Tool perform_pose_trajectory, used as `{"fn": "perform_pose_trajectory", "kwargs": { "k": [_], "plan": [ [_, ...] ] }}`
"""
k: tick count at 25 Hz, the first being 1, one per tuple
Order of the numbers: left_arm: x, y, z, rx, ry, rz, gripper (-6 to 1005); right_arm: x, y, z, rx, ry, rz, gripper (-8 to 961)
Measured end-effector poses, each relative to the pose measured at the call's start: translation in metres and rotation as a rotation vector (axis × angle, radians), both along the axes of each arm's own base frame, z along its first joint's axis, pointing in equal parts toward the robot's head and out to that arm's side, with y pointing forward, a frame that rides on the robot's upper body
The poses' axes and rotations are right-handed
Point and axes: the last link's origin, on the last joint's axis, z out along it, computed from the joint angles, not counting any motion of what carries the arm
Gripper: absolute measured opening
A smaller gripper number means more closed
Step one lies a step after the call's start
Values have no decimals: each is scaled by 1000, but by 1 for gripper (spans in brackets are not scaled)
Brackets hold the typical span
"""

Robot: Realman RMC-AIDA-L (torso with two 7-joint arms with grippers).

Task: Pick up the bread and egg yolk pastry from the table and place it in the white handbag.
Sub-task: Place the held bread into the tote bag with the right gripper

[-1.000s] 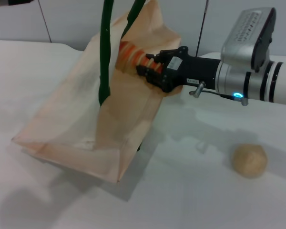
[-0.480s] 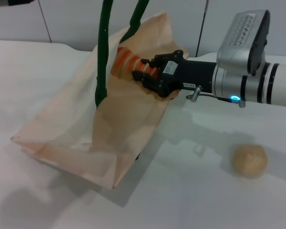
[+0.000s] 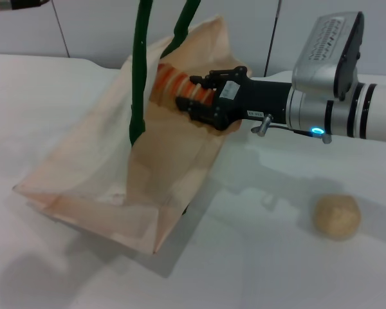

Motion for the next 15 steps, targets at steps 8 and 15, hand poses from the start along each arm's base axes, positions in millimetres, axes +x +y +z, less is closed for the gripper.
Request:
{"fn": "perform_pose_trajectory", "kwargs": {
  "k": [8,15],
  "plan": [
    [0,0,-1,-3,1,-1,158,-2,1,0,-5,5,-7,574],
    [1,0,-1,-3,1,-3,159,-2,2,2,-9,15,-21,773]
  ]
}}
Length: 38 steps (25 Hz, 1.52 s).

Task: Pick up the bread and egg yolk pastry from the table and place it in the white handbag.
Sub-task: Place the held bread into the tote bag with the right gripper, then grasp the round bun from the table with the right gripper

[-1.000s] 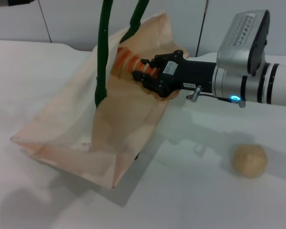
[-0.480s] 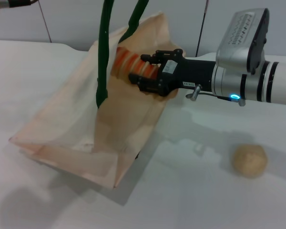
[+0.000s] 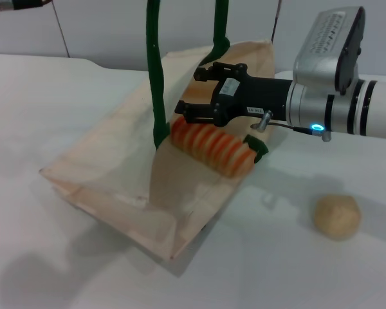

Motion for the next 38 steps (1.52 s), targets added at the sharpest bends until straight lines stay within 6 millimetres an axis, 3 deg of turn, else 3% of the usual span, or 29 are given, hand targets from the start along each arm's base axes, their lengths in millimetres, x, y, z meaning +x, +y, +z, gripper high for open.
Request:
{"fn": "perform_pose_trajectory", "kwargs": {
  "k": [19,38],
  "plan": [
    [-10,0,5,22,2,31,161,11,2,5,7,4,-55,793],
    [-33,2,14,79,17,104,164,72,-4,26,40,-18,-238,788]
  ]
}}
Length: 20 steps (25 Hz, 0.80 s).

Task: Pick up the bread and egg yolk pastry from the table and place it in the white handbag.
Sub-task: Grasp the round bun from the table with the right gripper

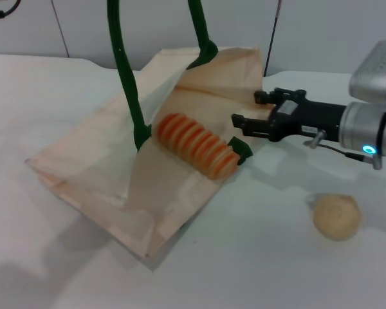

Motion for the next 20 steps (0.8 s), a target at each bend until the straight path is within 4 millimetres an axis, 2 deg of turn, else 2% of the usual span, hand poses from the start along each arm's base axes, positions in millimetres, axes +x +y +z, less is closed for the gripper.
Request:
{"fn": "perform_pose_trajectory", "kwargs": {
  "k": [9,15,20],
  "plan": [
    [-9,3,0,14,12,33,165,13,-3,11,-26,-9,-50,789],
    [-11,4,0,20,11,41,165,11,-3,17,-39,-28,-49,788],
    [-12,6,0,25,22,48,166,18,-2,33,-37,-121,-102,789]
  ]
}}
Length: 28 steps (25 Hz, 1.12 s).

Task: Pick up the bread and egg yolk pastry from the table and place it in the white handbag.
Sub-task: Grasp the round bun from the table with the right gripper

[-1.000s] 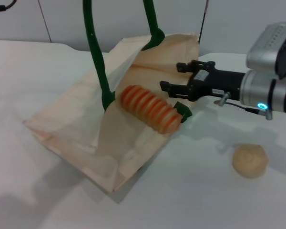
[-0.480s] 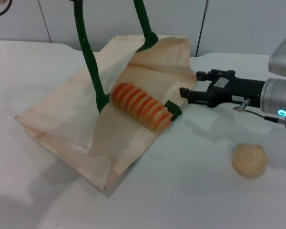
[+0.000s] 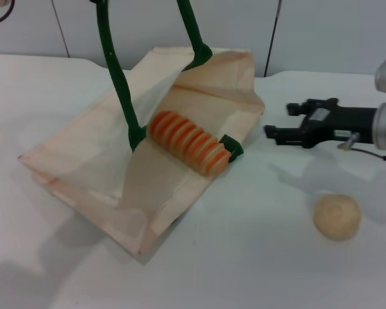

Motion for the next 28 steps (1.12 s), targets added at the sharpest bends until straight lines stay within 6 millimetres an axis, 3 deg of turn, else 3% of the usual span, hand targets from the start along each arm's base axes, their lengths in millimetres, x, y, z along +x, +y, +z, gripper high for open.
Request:
{"fn": "perform_pose_trajectory", "kwargs": {
  "k": [8,15,22,28],
  "plan": [
    [0,3,0,13,-8,3,167,4,-10,23,-5,-121,-66,789],
    [-2,4,0,14,-9,10,168,9,-17,26,-69,-146,-142,789],
    [-3,6,0,15,-4,15,169,20,-24,31,-142,-291,-251,789],
    [-3,7,-1,16,3,18,169,10,-29,34,-202,-322,-246,788]
  ]
}}
